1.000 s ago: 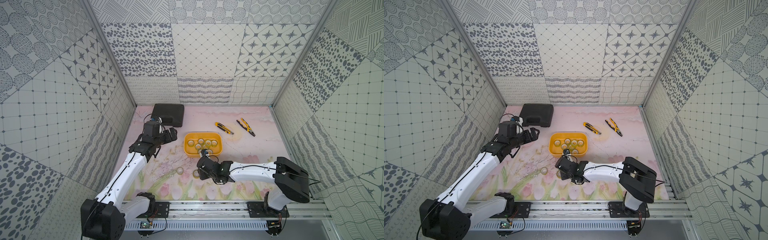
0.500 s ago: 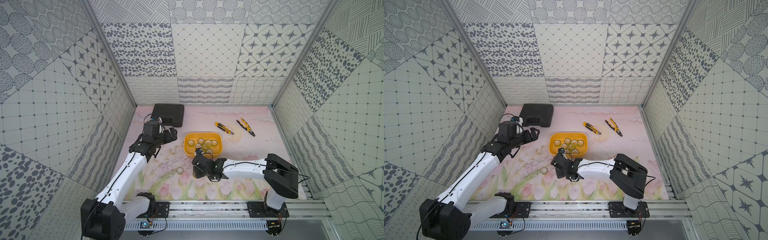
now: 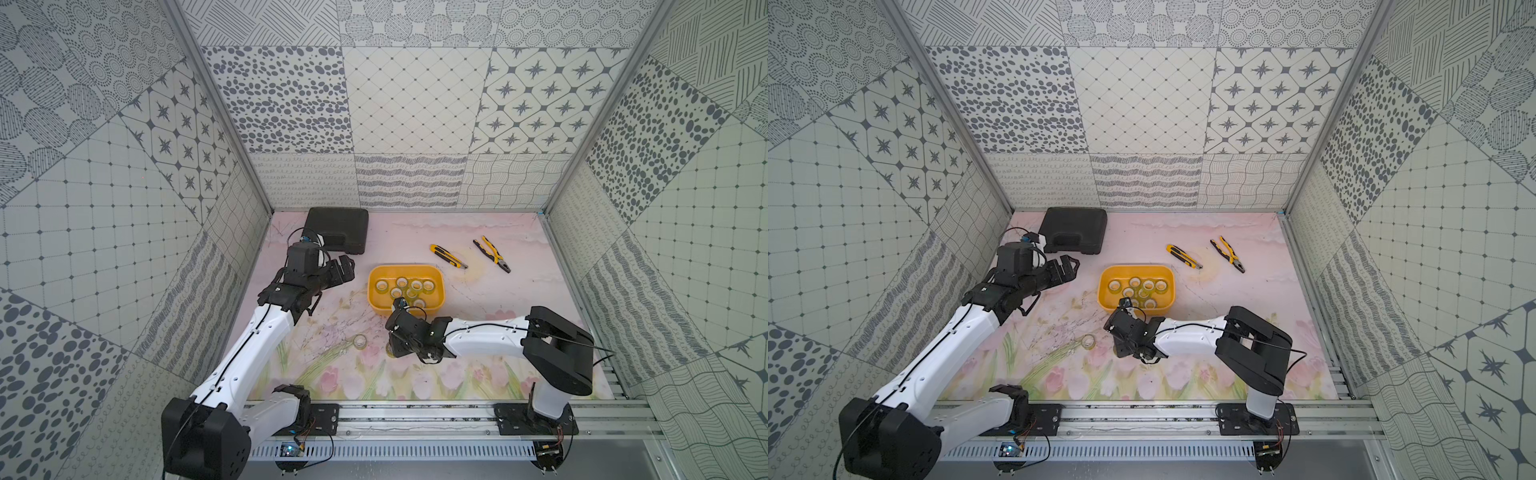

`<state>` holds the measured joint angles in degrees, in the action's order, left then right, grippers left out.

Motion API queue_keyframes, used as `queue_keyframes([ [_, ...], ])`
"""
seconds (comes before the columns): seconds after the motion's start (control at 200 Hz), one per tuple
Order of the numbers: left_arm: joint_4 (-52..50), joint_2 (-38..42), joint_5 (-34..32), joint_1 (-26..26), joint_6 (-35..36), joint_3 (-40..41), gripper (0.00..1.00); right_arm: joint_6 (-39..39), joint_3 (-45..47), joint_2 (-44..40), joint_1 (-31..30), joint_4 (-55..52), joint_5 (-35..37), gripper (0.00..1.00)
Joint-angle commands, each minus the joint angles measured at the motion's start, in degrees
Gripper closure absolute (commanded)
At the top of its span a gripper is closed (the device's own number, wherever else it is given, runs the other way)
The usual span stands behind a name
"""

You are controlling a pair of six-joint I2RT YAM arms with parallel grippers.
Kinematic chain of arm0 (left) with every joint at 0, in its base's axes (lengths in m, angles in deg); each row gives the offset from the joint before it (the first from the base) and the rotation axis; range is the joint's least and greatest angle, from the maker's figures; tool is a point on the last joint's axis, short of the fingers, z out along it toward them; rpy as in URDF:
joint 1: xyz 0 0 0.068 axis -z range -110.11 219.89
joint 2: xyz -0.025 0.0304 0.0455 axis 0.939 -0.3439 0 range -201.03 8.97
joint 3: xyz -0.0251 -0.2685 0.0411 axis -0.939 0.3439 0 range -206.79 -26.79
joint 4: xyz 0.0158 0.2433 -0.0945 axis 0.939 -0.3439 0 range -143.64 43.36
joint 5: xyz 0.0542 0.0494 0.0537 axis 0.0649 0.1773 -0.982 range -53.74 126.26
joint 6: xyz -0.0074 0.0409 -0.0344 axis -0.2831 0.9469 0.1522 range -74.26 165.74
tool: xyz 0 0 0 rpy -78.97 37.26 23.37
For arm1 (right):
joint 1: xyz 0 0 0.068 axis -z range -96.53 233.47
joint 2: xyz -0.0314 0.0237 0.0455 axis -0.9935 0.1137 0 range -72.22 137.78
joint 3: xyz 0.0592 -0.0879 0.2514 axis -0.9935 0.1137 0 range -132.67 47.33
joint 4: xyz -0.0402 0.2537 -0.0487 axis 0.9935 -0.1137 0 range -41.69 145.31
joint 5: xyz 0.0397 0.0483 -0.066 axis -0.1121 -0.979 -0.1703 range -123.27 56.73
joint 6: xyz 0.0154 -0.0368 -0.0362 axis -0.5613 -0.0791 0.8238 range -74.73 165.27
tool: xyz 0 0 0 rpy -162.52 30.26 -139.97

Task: Put the transparent tape into the storage box
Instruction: Pick up the tape at the center of the board.

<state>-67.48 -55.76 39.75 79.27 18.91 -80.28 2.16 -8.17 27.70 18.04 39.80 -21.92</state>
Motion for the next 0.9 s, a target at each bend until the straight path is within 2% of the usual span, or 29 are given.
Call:
queue_keyframes([
  [0.0,1.50,0.04,1.39,0.00,0.12,-0.39,0.01,-0.59,2.13,-2.98,0.04,-1.85,0.94,0.51],
  [0.375,1.38,-0.11,0.96,-0.05,0.37,-0.42,0.01,0.02,3.75,-7.99,-0.40,-3.22,0.16,0.50],
  [0.475,2.07,-0.76,0.46,0.02,0.54,-0.51,0.01,0.60,2.96,-6.70,-0.96,-3.19,-1.33,0.50],
  [0.645,0.28,-0.94,1.16,-0.07,0.60,-1.23,0.01,0.76,0.97,-2.45,-1.67,-5.06,0.39,0.51],
  [0.896,1.23,-0.28,1.17,-0.02,0.37,-0.54,0.01,-1.36,2.09,-0.68,-1.98,-5.35,2.54,0.51],
])
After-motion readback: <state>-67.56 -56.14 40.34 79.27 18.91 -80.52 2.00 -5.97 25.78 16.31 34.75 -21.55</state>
